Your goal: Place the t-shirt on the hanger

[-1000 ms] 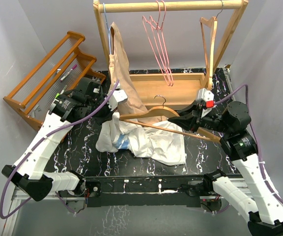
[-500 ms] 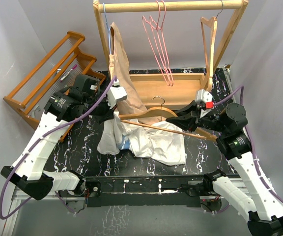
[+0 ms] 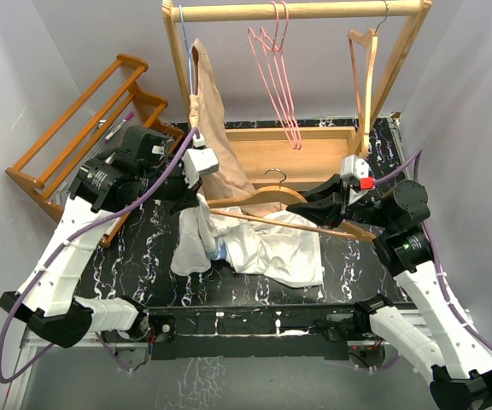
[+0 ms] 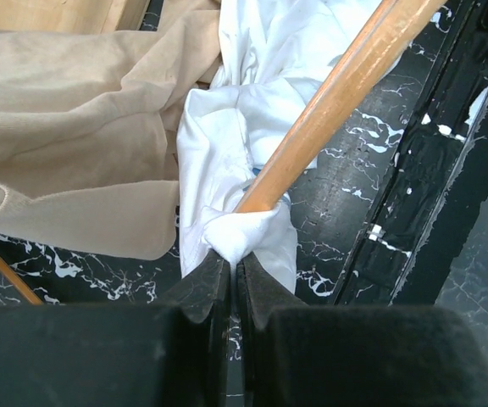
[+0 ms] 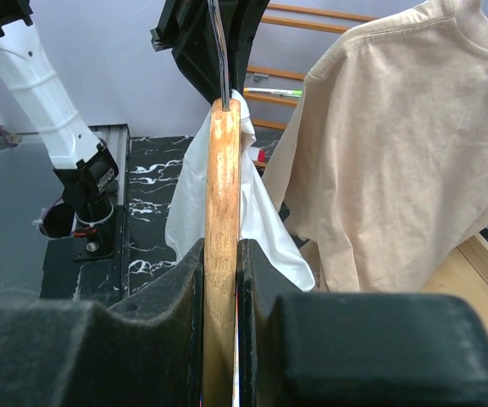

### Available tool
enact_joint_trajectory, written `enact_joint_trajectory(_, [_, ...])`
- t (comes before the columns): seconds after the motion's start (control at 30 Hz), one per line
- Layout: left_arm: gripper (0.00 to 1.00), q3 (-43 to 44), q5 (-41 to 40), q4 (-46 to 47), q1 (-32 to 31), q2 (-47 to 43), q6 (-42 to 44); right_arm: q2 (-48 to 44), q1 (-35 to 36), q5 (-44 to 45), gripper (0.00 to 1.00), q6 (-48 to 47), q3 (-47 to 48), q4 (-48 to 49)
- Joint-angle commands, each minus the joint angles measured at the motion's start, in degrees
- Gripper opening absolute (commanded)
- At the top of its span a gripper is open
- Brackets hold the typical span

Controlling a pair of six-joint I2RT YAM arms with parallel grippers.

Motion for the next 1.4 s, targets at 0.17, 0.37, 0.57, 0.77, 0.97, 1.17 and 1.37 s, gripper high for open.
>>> enact_joint_trajectory(0.17, [0.00,-5.4,-6.6,4.5,0.3,-3.6,3.0,-1.8,0.1,-5.1,0.08,0.2,1.8,2.5])
enact_joint_trajectory(0.37, [0.00,-5.0,-7.1,6.1,0.3,-2.7,3.2,-1.4,0.1,-5.7,0.08,0.7,1.9,3.2])
enact_joint_trajectory(0.57, [0.00,-0.3,-3.1,5.7,0.3,0.3,1.7,-1.0,0.0,-5.7,0.08,4.3,0.6,8.7])
enact_joint_trajectory(0.77, [0.00,8.1,4.2,3.2,0.2,4.3,-1.3,0.0,0.1,-4.3,0.08,7.3,-0.5,14.1])
enact_joint_trajectory(0.97, [0.00,15.0,10.4,-0.8,0.2,5.6,-2.9,-0.3,0.0,2.9,0.08,6.2,0.0,13.2])
enact_joint_trajectory(1.17, [0.00,16.0,10.6,-2.3,0.2,5.6,-1.8,-1.6,0.1,11.1,0.08,5.4,-0.2,13.3])
enact_joint_trajectory(1.37, [0.00,19.0,9.5,-3.3,0.2,7.4,-0.4,-1.6,0.1,10.7,0.08,6.8,1.0,16.4])
